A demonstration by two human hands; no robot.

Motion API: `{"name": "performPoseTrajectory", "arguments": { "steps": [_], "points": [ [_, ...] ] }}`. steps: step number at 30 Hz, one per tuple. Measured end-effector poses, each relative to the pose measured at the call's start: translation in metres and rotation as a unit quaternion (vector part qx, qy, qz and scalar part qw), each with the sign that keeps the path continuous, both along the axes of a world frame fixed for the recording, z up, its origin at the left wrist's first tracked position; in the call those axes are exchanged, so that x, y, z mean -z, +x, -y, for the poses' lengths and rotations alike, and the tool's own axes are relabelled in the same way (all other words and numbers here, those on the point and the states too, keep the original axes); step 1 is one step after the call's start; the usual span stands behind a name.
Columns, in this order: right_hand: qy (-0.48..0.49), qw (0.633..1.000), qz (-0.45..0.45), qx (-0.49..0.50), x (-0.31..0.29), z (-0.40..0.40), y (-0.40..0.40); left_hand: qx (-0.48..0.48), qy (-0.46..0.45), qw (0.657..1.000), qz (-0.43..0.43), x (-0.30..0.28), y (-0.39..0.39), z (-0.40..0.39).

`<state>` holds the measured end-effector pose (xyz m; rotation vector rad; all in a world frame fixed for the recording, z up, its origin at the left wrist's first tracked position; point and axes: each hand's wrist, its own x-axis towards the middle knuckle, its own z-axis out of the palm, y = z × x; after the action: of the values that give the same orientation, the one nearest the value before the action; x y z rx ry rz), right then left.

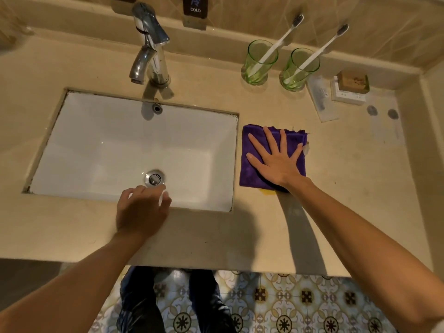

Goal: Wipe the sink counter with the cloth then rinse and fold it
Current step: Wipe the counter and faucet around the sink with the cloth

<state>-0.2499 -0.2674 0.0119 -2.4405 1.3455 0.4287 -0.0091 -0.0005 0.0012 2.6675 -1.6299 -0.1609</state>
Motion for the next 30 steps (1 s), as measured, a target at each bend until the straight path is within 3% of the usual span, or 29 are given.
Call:
{"name": "performPoseTrajectory", "arguments": {
  "steps": [7,13,21,25,30],
  "points": [
    [-0.019,1.000,0.011,0.015,0.004,-0.033,-0.018,0.028,-0.094,0.992,0.080,0.025,0.002,-0.008],
    [-0.019,0.999,0.013,0.033,0.004,-0.056,-0.029,0.009,-0.053,0.999,-0.004,0.012,0.001,-0.005],
    [-0.034,0.998,0.019,0.055,0.005,-0.086,-0.041,0.012,0.009,1.000,-0.007,0.006,0.000,-0.005],
    [-0.070,0.994,0.031,0.073,0.007,-0.109,-0.049,-0.001,-0.004,0.999,-0.051,-0.003,-0.004,-0.007],
    [-0.104,0.990,0.031,0.091,0.009,-0.137,-0.056,0.059,0.001,0.998,-0.015,0.019,0.005,-0.011]
  ]
}}
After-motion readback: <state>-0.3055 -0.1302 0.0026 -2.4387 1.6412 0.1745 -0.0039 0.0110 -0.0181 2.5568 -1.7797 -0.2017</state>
